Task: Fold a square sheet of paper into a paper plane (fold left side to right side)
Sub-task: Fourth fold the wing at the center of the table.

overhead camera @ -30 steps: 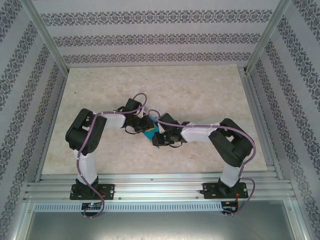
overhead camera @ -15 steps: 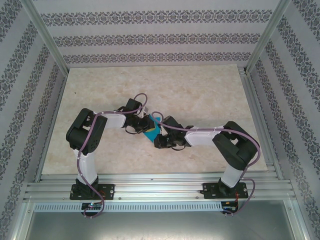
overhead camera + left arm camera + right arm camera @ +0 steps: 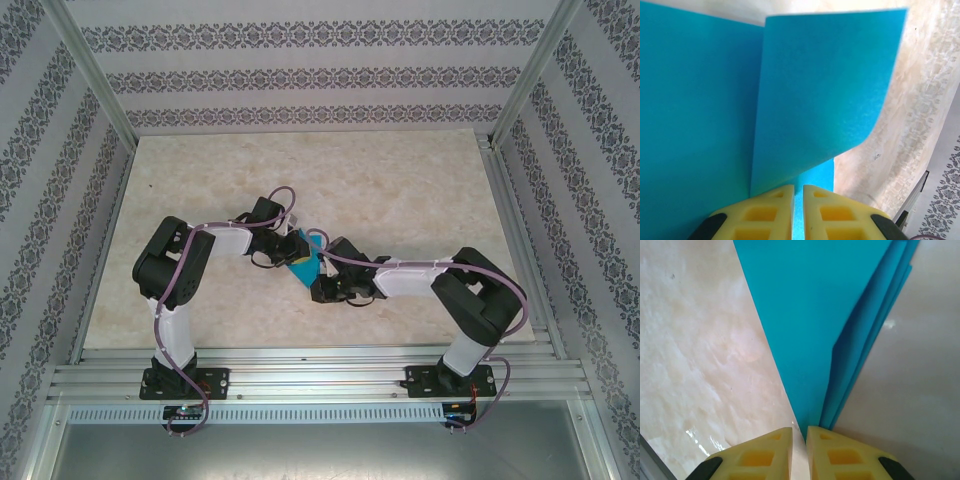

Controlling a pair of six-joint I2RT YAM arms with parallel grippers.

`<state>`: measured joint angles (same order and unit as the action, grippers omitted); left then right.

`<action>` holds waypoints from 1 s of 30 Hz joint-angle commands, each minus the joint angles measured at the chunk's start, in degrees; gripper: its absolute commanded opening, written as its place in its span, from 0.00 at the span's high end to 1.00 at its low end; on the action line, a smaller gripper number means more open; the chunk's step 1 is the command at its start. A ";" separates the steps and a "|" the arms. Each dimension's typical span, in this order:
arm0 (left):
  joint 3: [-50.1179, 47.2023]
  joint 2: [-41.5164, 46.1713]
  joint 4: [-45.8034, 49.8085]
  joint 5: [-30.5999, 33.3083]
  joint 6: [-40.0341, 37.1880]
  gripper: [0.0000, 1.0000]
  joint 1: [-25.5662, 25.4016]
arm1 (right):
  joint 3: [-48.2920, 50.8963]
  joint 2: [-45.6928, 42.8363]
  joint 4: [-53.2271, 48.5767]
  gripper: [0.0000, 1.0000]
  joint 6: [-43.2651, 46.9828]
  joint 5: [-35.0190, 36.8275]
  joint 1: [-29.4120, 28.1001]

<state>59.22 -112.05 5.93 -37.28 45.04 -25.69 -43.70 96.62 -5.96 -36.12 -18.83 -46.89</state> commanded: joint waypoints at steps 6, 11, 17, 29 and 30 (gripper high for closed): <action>-1.03 -4.06 3.61 6.60 -1.76 0.85 -0.58 | 1.34 -5.63 -13.29 0.83 2.70 -4.16 -0.46; -1.25 -3.79 3.40 6.43 -1.63 0.85 -0.55 | 0.14 -9.95 -4.24 0.82 -0.21 -6.75 2.49; -1.19 -3.79 2.96 6.25 -1.44 0.85 -0.73 | -2.90 -4.60 2.27 0.82 -2.14 -4.96 2.67; -0.31 -3.15 4.28 6.33 -2.07 0.85 -0.68 | -2.98 3.96 -2.64 0.83 -1.05 -0.18 2.81; 0.04 -2.94 4.80 6.34 -2.43 0.85 -0.68 | -2.70 3.93 -3.44 0.83 -1.06 0.24 2.86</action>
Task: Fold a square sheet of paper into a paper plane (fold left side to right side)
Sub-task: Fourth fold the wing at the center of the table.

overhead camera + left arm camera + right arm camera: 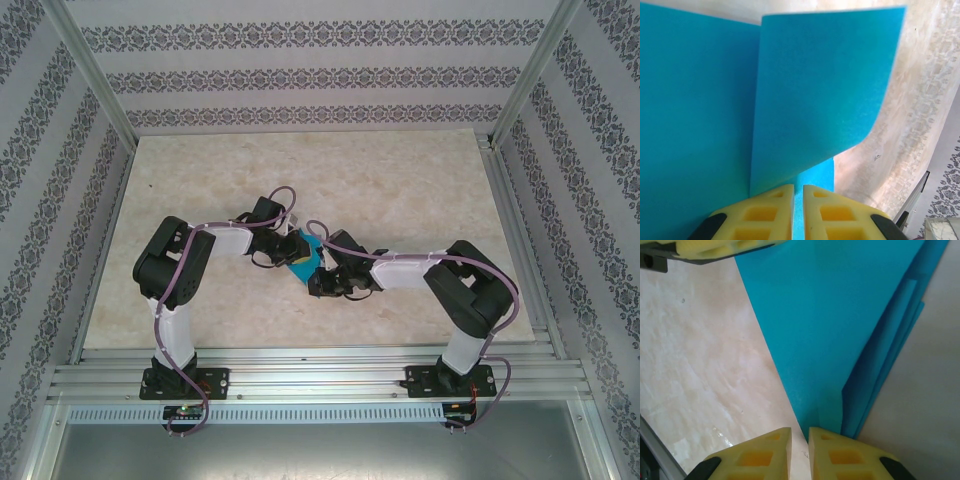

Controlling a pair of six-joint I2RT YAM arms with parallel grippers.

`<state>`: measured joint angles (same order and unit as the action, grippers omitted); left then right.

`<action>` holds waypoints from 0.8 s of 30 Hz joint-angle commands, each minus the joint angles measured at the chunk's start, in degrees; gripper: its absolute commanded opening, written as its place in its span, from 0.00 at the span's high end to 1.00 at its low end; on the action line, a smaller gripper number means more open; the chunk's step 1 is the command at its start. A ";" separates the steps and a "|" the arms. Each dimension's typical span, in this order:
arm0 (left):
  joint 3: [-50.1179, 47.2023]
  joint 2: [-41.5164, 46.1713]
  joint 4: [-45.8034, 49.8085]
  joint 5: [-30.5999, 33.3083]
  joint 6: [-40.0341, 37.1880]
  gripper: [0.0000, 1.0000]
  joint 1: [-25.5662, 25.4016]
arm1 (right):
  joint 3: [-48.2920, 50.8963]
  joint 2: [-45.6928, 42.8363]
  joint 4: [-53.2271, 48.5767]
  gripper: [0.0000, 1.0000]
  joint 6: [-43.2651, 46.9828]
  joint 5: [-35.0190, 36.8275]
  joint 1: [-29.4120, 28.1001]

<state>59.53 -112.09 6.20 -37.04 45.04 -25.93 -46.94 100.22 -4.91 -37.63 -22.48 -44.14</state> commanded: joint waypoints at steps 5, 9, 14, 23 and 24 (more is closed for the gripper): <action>3.22 -0.23 8.61 6.03 -4.71 0.83 0.62 | 5.21 0.84 -3.01 0.85 -1.89 2.62 0.23; 7.86 2.17 13.82 6.80 -7.52 0.81 2.12 | 7.36 2.14 -0.42 0.92 -2.70 0.98 0.37; 9.82 6.81 15.92 7.56 -9.60 0.79 4.47 | 6.71 3.30 -0.87 0.94 -2.48 0.34 0.46; -4.71 17.16 5.24 2.90 -6.68 0.86 3.84 | 5.72 4.45 -0.98 0.94 -2.20 -0.05 0.44; -6.86 18.20 3.41 2.18 -5.93 0.87 3.03 | 5.72 4.45 -0.99 0.94 -2.27 0.04 0.33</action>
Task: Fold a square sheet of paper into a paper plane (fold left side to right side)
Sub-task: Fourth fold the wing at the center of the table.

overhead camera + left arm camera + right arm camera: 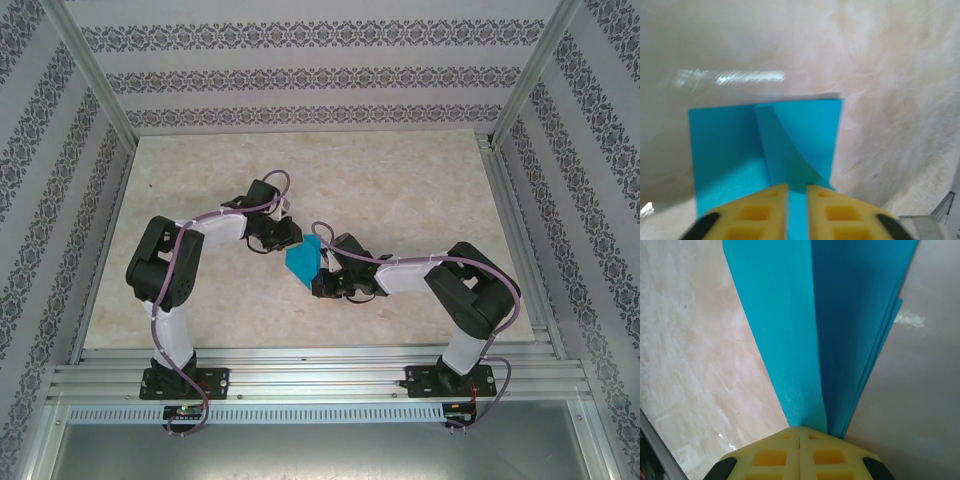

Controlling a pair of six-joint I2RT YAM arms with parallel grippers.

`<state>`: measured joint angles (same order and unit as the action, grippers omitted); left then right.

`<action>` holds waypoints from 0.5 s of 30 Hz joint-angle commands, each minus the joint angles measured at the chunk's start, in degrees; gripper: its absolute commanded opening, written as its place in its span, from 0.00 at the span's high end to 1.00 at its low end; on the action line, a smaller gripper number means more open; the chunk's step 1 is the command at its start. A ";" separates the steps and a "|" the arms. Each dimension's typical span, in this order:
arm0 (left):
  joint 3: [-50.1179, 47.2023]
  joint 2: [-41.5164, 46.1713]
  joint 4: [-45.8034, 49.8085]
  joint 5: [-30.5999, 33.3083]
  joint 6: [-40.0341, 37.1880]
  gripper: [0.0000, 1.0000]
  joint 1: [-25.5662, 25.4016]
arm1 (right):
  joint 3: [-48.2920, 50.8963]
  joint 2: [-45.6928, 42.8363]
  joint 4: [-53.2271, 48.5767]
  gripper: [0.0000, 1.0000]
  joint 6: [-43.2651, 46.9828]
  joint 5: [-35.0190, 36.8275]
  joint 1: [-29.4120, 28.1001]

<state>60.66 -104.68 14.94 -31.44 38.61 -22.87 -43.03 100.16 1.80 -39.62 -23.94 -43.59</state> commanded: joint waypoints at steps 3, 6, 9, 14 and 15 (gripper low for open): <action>-12.46 12.83 -10.66 -4.85 3.66 0.90 -2.48 | 1.65 4.62 -8.22 0.95 0.02 1.66 -0.21; -14.49 14.40 -13.72 -4.79 6.27 0.91 -4.84 | 1.63 4.50 -8.69 0.95 0.13 1.86 -0.21; -15.11 15.26 -13.46 -2.55 7.00 0.91 -6.59 | 1.54 4.51 -8.75 0.95 0.16 1.99 -0.22; -15.86 13.72 -13.86 0.40 7.36 0.93 -6.96 | 1.19 4.48 -8.76 0.94 0.24 1.88 -0.27; -15.88 12.88 -14.55 0.22 7.44 0.93 -6.94 | 1.11 4.52 -8.92 0.95 0.31 1.91 -0.30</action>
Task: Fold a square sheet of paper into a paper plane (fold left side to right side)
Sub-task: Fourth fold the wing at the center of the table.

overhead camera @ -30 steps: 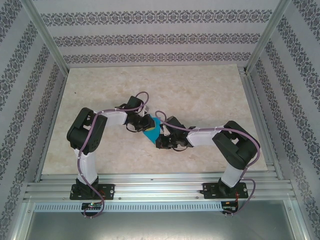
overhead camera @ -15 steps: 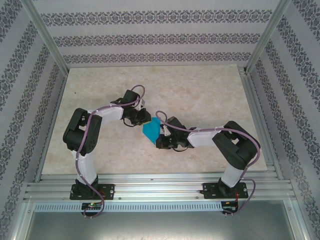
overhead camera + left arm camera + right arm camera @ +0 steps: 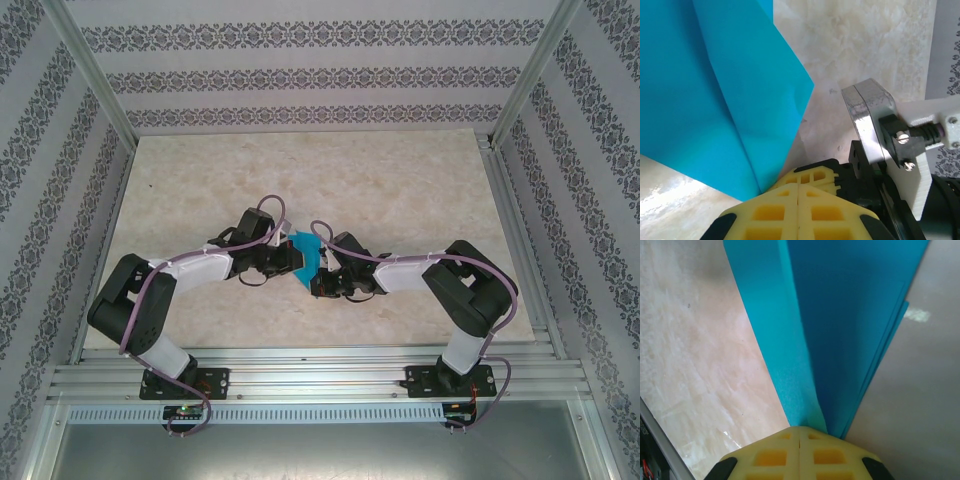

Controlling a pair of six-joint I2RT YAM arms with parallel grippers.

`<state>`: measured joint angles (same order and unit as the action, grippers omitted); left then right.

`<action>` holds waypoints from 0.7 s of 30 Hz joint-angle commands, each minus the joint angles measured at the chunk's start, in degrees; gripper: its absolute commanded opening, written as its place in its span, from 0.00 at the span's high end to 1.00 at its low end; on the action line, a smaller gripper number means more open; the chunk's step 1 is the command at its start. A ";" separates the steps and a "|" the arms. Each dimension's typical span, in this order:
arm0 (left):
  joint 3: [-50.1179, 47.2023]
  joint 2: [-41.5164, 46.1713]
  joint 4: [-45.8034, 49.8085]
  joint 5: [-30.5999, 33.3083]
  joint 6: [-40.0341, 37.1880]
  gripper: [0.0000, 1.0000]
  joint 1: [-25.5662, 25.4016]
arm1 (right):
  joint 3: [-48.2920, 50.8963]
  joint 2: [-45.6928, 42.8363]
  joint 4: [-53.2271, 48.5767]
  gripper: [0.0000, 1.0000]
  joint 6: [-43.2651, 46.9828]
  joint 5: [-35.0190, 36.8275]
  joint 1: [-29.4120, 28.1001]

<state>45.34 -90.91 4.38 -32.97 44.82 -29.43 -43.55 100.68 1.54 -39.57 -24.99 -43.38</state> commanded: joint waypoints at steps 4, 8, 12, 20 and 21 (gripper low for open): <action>0.12 -4.68 -7.74 -0.11 2.03 0.94 -1.22 | 1.32 3.95 -9.65 0.95 0.61 3.27 -0.49; 1.49 -7.46 -8.69 -0.24 2.29 0.95 -2.06 | 1.11 3.99 -10.20 0.95 0.72 3.71 -0.58; 1.50 -9.22 -10.30 -0.06 3.03 0.95 -2.22 | 0.75 4.26 -10.81 0.95 1.03 3.81 -0.76; 2.45 -11.72 -11.33 -0.71 3.01 0.94 -2.69 | 0.57 4.41 -11.73 0.95 1.34 4.25 -0.79; 2.64 -11.94 -11.17 -0.59 2.93 0.94 -2.66 | 0.57 4.52 -11.77 0.95 1.35 4.25 -0.86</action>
<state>46.15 -102.10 -3.84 -32.75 47.29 -31.31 -45.08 101.10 -1.10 -39.33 -24.95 -43.38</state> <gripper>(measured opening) 0.060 0.057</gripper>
